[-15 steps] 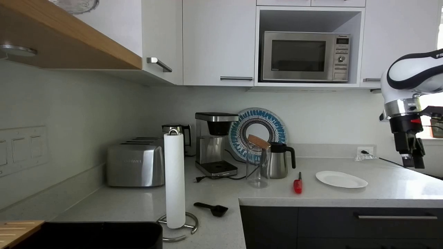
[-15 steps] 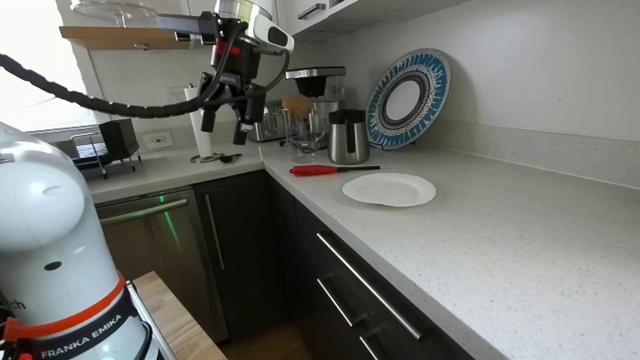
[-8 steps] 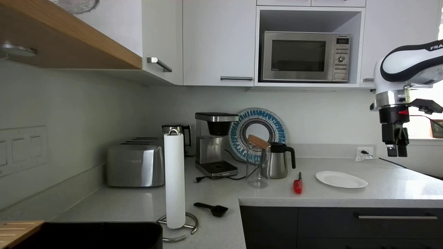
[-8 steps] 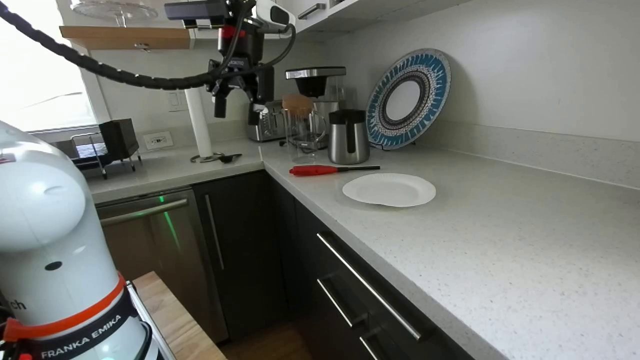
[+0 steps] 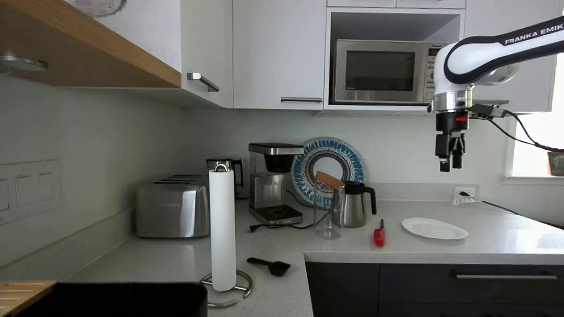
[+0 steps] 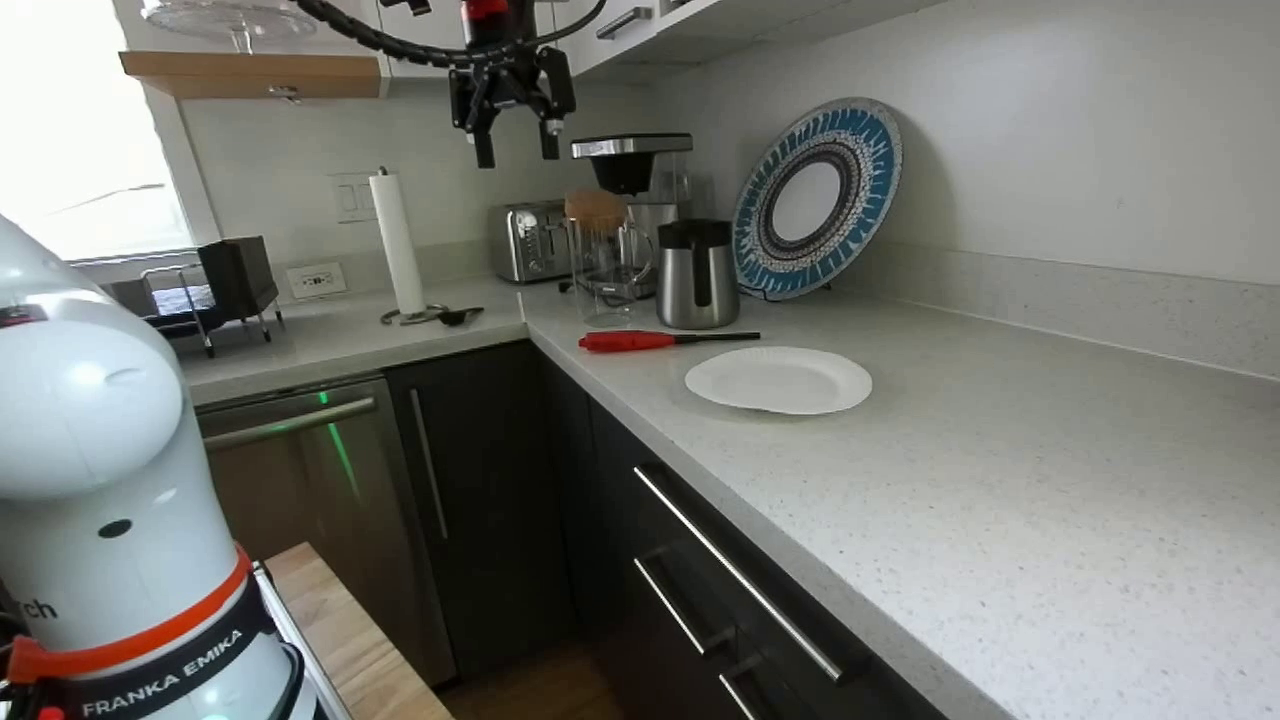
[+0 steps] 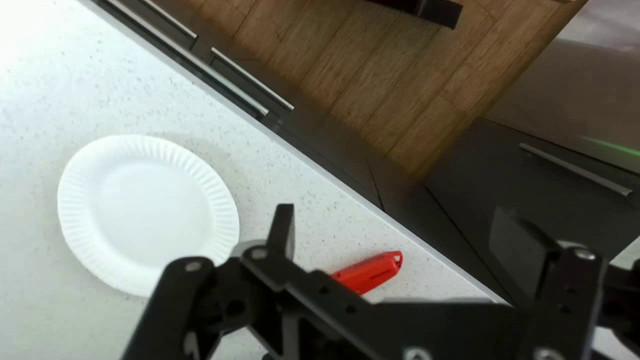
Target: Pick up the brown lid from the clear jug and put it on the kitchen counter
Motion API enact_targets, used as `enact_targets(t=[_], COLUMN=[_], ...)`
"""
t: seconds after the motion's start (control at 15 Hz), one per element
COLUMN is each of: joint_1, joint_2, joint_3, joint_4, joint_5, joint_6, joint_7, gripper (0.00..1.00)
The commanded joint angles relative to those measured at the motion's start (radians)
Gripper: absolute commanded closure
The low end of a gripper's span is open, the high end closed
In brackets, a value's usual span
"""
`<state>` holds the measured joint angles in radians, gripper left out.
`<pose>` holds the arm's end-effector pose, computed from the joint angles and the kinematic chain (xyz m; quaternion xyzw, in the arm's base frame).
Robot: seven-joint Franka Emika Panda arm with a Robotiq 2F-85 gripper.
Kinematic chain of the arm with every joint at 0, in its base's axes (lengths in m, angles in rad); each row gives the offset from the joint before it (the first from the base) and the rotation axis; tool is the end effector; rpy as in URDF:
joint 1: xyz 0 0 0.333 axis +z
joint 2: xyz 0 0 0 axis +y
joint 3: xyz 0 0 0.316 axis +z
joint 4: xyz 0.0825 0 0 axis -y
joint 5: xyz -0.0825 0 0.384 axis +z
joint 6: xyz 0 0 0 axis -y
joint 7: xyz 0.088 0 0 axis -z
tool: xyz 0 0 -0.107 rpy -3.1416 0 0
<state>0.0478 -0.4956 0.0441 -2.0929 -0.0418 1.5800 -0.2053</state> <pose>0.3930 0.0356 0.6140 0.9888 0.1456 -0.0107 0.0308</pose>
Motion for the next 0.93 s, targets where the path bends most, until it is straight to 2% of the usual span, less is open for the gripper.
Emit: enact_targets(t=[0.0,0.27,0.53,0.6,0.87], joint_1=[0.038,0.058,0.051,0.079,0.086], joint_2=[0.067,0.091,0.158,0.111,0.121], joint_3=[0.094,0.223,0.339,0.28,0.28], joint_4=[0.086,0.091,0.13,0.094,0.1], joint_5=[-0.065,-0.239,-0.467,-0.381,-0.395], joint_6=[0.007,0.142,0.174,0.17,0.171], joint_7=[0.097,0.245,0.409,0.343,0.354], gripper=[0.0,0.0,0.0,0.0,0.0])
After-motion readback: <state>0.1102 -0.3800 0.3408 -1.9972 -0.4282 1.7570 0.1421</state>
